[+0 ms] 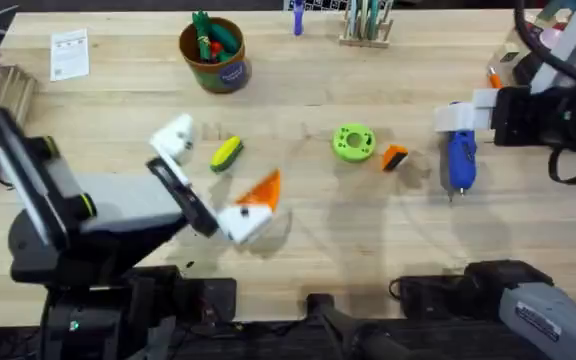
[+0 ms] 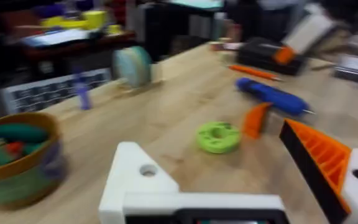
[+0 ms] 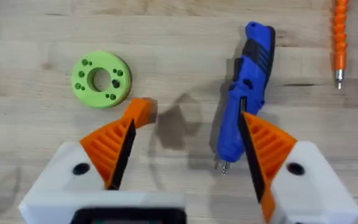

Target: Pick up the gripper from the table and insert it into the empty holder that is missing its gripper. Then pick up a screw, insert it into the mounting hole, and use the screwdriver to tighten it. Finally, clean up the table by picking up the vegetable and placing it into the bucket.

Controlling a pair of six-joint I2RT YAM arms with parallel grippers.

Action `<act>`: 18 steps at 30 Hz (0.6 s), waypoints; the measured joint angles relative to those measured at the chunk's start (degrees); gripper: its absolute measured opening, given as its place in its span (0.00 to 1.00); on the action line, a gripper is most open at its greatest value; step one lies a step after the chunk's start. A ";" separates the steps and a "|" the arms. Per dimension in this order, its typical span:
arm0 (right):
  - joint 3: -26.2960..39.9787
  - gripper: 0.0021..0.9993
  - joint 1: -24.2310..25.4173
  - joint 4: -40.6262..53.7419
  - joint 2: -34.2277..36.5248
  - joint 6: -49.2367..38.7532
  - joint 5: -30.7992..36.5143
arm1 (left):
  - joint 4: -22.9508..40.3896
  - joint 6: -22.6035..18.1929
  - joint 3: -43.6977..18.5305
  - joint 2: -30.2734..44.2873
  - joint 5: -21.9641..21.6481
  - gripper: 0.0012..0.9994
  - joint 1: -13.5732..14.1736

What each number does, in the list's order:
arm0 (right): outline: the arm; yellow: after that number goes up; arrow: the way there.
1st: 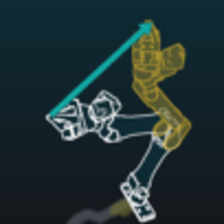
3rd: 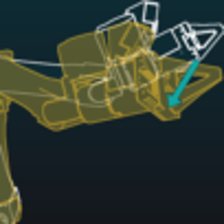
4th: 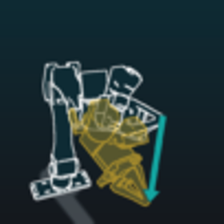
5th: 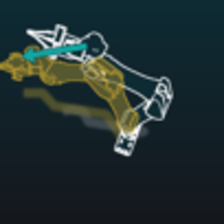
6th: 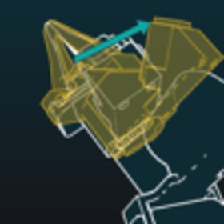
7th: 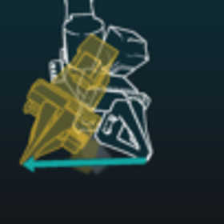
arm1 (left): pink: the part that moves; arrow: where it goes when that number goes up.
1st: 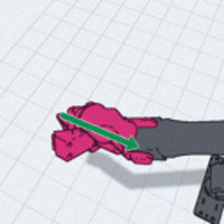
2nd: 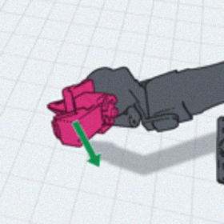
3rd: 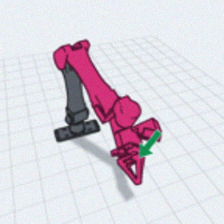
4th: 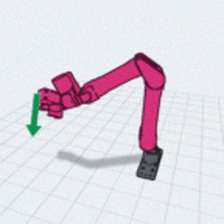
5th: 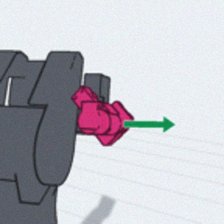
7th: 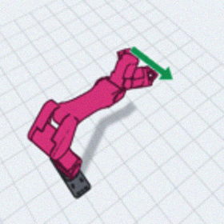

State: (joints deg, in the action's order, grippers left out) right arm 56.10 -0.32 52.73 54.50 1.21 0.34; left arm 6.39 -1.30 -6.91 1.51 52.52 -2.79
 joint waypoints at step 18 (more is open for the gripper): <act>0.00 0.99 0.01 0.00 0.00 0.01 0.01 | 2.05 0.25 6.35 -0.87 21.28 0.99 1.64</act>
State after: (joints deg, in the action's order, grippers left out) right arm 56.10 -0.30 52.73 54.50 1.22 0.35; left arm 8.44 -1.05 -0.56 0.64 73.81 -1.15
